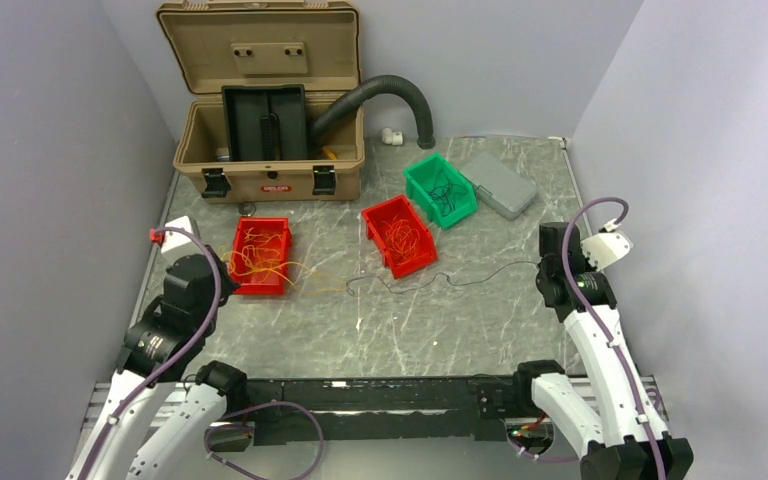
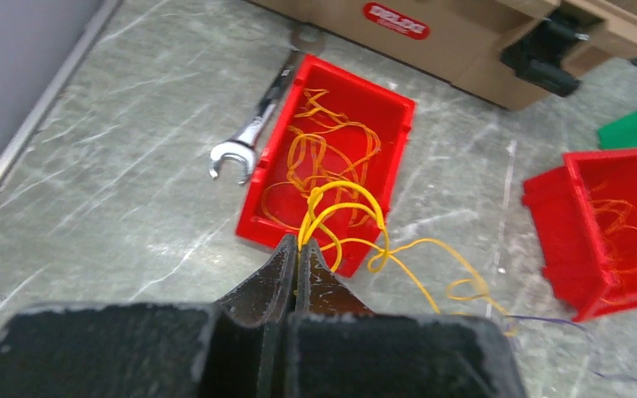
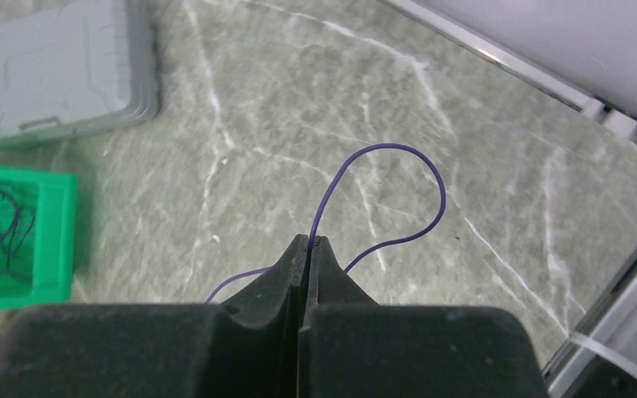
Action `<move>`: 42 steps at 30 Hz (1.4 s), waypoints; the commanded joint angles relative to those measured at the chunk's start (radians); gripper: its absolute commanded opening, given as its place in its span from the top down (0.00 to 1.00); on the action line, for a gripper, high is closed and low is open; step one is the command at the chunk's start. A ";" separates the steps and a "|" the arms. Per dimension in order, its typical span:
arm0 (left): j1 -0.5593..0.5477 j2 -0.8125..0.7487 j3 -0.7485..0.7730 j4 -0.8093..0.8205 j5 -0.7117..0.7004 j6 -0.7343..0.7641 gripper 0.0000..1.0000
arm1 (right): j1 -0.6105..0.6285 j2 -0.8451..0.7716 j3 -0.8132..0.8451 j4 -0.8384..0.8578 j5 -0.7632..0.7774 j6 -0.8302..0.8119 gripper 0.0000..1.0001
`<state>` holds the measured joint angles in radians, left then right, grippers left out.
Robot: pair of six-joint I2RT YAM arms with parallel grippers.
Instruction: Untangle the cables
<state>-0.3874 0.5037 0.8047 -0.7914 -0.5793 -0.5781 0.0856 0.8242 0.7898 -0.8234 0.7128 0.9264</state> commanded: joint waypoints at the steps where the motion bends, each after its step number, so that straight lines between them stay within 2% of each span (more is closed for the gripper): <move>1: 0.002 -0.012 -0.001 0.144 0.196 0.145 1.00 | -0.003 -0.019 0.042 0.159 -0.156 -0.230 1.00; 4: 0.002 -0.010 -0.038 0.247 0.371 0.179 1.00 | -0.002 -0.040 0.018 0.230 -0.336 -0.325 1.00; 6: 0.002 0.002 -0.056 0.295 0.483 0.196 1.00 | -0.002 -0.051 -0.021 0.313 -0.546 -0.436 0.99; 8: 0.003 0.026 -0.060 0.326 0.559 0.202 1.00 | 0.005 -0.020 -0.040 0.336 -0.712 -0.464 0.97; 10: 0.003 0.051 -0.057 0.346 0.624 0.214 1.00 | 0.044 0.024 -0.044 0.336 -0.791 -0.473 0.96; 13: 0.002 0.084 -0.047 0.363 0.674 0.227 1.00 | 0.167 0.078 -0.047 0.329 -0.762 -0.490 0.92; 14: 0.003 0.093 -0.046 0.366 0.685 0.229 1.00 | 0.219 0.096 -0.047 0.328 -0.743 -0.498 0.85; 15: 0.003 0.101 -0.044 0.368 0.696 0.231 1.00 | 0.261 0.118 -0.044 0.326 -0.737 -0.506 0.67; 16: 0.002 0.107 -0.044 0.373 0.710 0.233 1.00 | 0.298 0.143 -0.036 0.319 -0.733 -0.511 0.41; 17: 0.003 0.112 -0.043 0.377 0.722 0.237 1.00 | 0.330 0.171 -0.026 0.317 -0.737 -0.519 0.24; 18: 0.003 0.117 -0.042 0.379 0.731 0.239 1.00 | 0.369 0.193 -0.020 0.325 -0.750 -0.533 0.15; 19: 0.003 0.119 -0.042 0.380 0.737 0.238 1.00 | 0.410 0.210 -0.013 0.341 -0.762 -0.547 0.12; 24: 0.002 0.122 -0.037 0.374 0.730 0.244 1.00 | 0.577 0.312 0.033 0.490 -0.857 -0.612 0.15; 28: 0.004 0.122 -0.032 0.360 0.709 0.251 1.00 | 0.654 0.431 0.064 0.625 -0.879 -0.599 0.24; 36: 0.003 0.114 -0.044 0.349 0.669 0.252 1.00 | 0.768 0.699 0.098 0.952 -0.827 -0.294 0.29; 38: 0.002 0.111 -0.047 0.348 0.652 0.249 1.00 | 0.811 0.775 0.159 0.946 -0.746 -0.257 0.30; 42: 0.004 0.110 -0.034 0.330 0.635 0.260 1.00 | 0.847 0.884 0.231 0.909 -0.677 -0.198 0.38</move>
<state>-0.3866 0.6235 0.7460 -0.4744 0.0875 -0.3397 0.9039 1.6516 0.9386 0.0025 -0.0578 0.6140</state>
